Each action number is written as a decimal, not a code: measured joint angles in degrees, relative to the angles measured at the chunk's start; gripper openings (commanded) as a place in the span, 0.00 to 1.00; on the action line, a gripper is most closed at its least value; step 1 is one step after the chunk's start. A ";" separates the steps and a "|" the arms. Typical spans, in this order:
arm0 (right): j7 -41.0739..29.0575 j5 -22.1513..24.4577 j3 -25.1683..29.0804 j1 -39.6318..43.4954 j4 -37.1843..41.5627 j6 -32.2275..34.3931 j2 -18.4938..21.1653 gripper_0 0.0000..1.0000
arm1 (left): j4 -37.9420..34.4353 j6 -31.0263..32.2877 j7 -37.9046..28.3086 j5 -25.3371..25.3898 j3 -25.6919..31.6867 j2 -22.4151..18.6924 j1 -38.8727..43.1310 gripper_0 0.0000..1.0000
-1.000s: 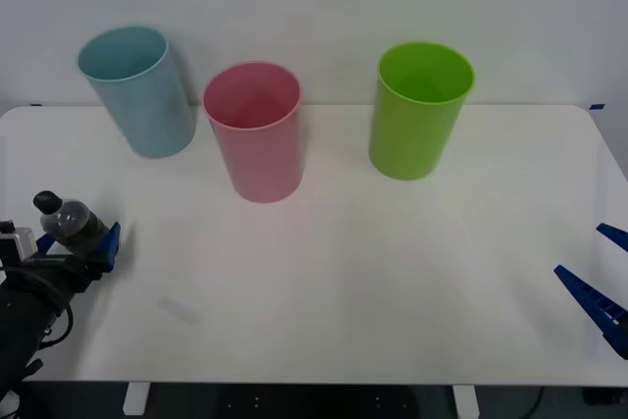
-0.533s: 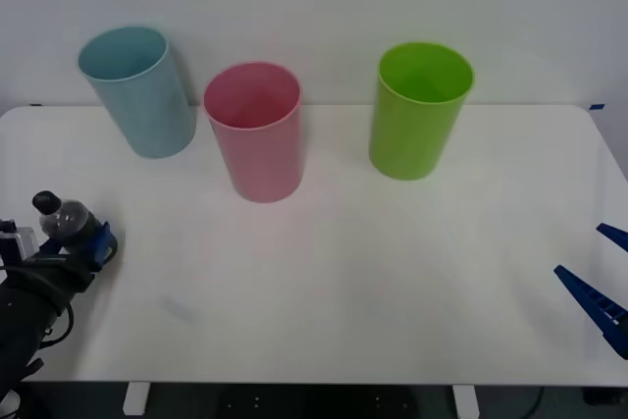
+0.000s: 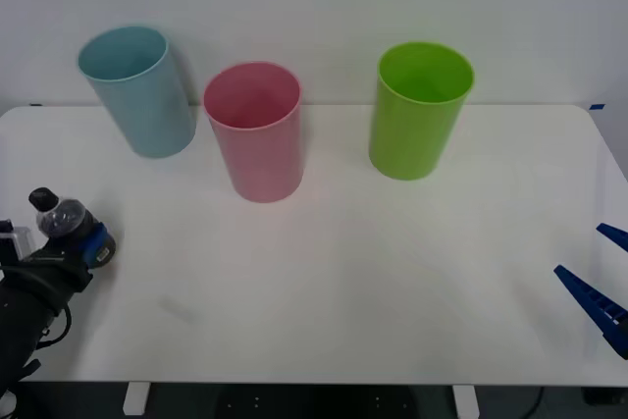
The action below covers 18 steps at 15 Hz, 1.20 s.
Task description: Grasp the object on the table and drop it into the matching bin: aluminum can to the light blue bin, PET bottle to the pink bin.
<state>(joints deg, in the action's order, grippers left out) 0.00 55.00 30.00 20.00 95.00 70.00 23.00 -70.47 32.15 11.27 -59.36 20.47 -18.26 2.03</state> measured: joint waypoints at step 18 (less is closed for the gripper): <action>0.00 0.00 0.00 0.00 0.00 0.00 0.00 1.00 | -25.05 -0.27 -14.79 1.37 -2.09 -6.90 2.22 0.00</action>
<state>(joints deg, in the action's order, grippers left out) 0.00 55.00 30.00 20.00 95.00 70.00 23.00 -95.52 31.88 -3.52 -57.98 18.38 -25.17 4.26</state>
